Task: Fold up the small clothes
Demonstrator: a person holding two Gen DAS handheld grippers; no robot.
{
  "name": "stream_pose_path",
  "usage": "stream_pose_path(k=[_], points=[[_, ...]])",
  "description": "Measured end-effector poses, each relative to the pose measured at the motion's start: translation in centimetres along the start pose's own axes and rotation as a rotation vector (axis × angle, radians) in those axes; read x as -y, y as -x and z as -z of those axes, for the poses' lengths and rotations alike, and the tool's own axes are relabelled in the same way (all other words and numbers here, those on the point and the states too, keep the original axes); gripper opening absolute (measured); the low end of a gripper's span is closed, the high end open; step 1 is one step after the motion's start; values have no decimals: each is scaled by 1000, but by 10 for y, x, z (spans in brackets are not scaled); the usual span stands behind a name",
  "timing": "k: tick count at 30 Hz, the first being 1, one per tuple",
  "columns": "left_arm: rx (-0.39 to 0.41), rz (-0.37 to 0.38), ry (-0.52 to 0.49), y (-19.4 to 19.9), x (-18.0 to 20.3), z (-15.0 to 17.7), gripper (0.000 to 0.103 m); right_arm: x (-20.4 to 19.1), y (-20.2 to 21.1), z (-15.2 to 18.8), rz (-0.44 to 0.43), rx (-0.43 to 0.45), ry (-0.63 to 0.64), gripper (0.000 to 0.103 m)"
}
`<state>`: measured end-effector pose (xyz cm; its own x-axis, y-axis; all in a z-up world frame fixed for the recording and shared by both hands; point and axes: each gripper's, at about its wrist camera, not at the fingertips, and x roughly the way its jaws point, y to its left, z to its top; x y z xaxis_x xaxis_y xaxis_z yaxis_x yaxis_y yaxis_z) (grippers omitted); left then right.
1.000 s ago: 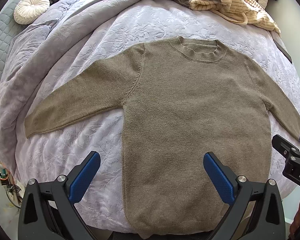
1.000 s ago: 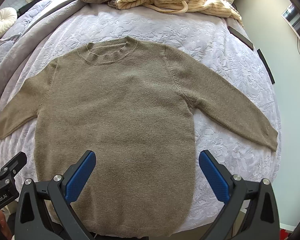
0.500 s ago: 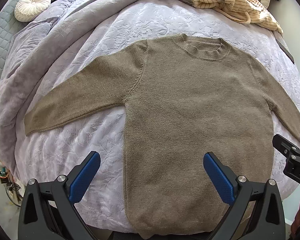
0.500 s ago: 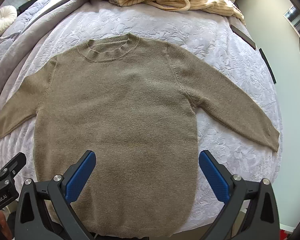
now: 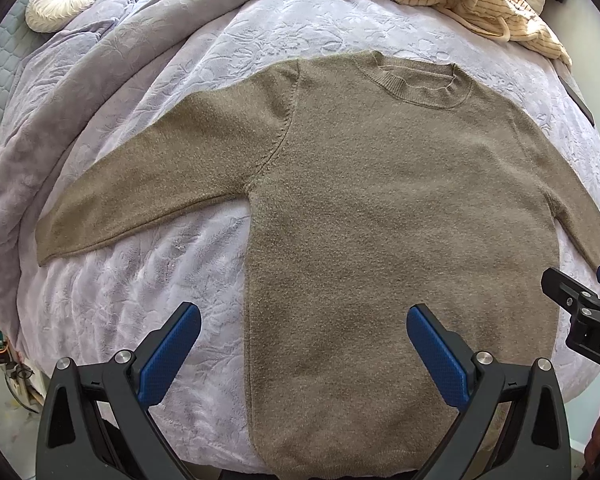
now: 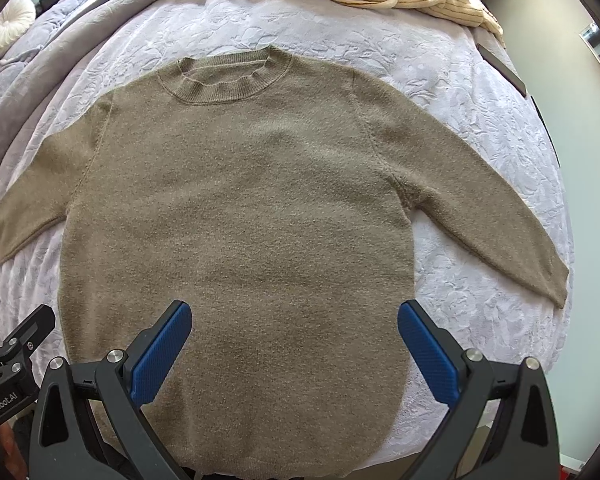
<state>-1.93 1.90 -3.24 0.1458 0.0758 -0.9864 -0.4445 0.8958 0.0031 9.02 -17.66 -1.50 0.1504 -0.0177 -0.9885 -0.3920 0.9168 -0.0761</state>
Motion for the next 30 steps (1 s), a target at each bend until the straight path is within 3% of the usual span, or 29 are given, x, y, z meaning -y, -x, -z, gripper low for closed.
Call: stream_pose_path(k=[13,30], points=[[-24,4,29,-51,-20,5,103,-25,-41,9,38,-29,67,102],[-79,4,104,-103,-76,11,103,-76,-81,34,-69,0,74,102]])
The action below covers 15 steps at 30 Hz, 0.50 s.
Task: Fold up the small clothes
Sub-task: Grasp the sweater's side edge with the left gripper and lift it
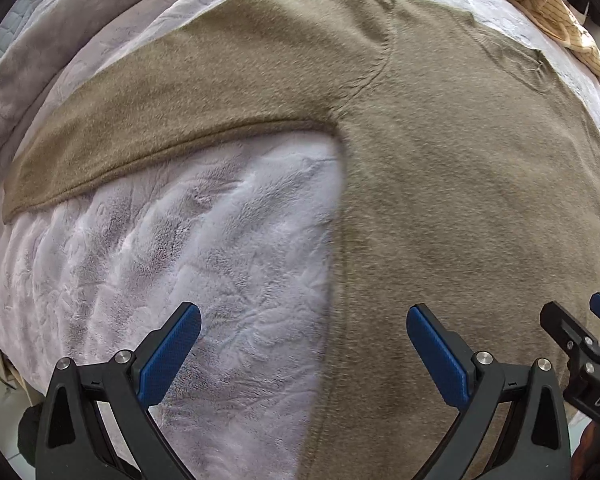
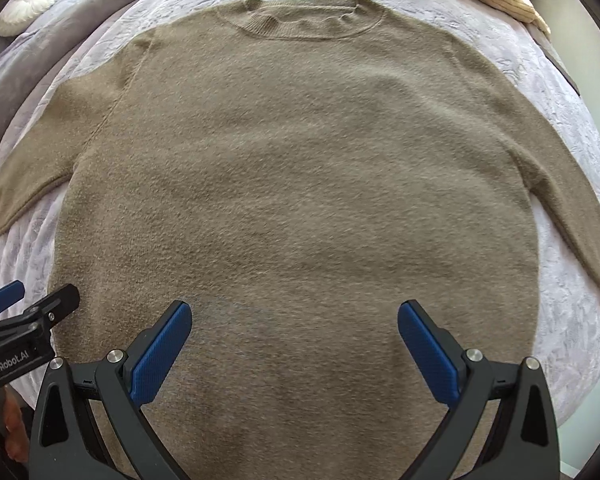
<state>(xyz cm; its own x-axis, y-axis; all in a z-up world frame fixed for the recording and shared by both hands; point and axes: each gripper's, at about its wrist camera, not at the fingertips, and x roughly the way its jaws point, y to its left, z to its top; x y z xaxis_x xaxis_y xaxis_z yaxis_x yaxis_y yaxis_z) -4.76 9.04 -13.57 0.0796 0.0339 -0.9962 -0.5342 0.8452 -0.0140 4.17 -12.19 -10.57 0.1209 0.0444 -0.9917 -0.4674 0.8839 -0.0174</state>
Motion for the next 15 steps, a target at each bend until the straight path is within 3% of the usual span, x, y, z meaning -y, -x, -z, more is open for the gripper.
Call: stream_pose_path(k=[10,15], points=[[-18,40,22,-7,-29,-13,103,-20,-7,3,9,-33,24,103],[-23,91,49,-15,-64,-20,103,-35,-9,-4,30,-36,60,103]])
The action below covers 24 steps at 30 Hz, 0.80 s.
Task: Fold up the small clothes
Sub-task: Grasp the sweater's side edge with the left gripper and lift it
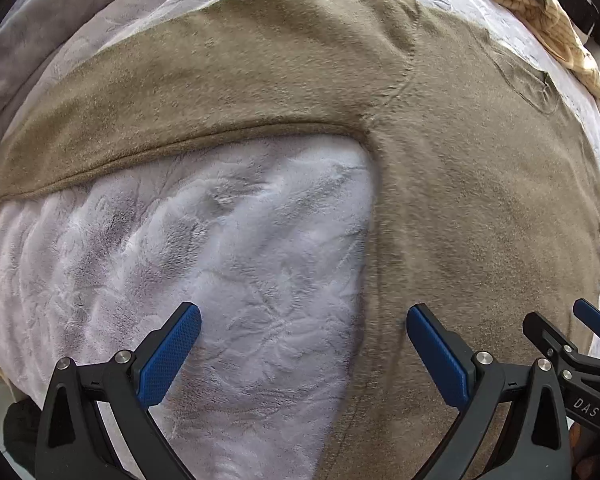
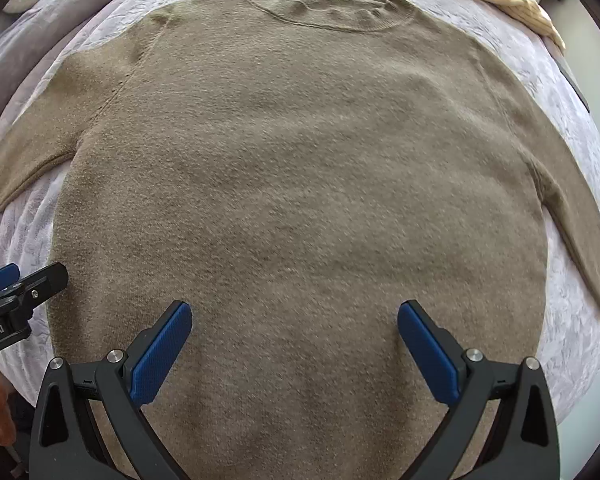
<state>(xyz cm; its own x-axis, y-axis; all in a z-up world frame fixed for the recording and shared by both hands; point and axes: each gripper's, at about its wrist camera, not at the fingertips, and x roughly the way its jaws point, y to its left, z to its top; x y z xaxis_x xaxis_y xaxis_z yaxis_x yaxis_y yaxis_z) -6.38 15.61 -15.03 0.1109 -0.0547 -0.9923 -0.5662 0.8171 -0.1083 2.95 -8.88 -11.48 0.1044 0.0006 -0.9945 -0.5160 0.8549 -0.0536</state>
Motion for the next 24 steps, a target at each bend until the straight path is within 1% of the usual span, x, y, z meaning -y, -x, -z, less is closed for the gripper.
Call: stream_pose_path(k=[2,4,6,8,11,15,18,20,22,24], points=[[-12,12,20,-4,-13,-3,103,-8,-1,-3,3,5,17,103],[-17,24,65,-5,-30,-7,103,-17,-5,-10,5,1,31,103],[1,7,104,-4,-44,-10,103,-27,-6,-13,5,-2,42,103],[21,4,119,-3,-59,-13,103,-37,-6,-20,10,5,59,103],[32,41,165,-4,-82,-21,103,-49,-6,-24,25,11,89,103],[41,156,219,-6,-111,-29,103,-66,-5,-27,38,13,112,103],[96,239,255,-1,-136,-32,103,-73,-3,-27,38,10,120,103],[147,323,289,2,-161,-36,103,-86,-4,-30,34,12,126,103],[210,420,349,2,-187,-41,103,-91,-2,-28,26,11,132,103],[245,507,396,4,-197,-47,103,-95,2,-25,18,6,142,103]])
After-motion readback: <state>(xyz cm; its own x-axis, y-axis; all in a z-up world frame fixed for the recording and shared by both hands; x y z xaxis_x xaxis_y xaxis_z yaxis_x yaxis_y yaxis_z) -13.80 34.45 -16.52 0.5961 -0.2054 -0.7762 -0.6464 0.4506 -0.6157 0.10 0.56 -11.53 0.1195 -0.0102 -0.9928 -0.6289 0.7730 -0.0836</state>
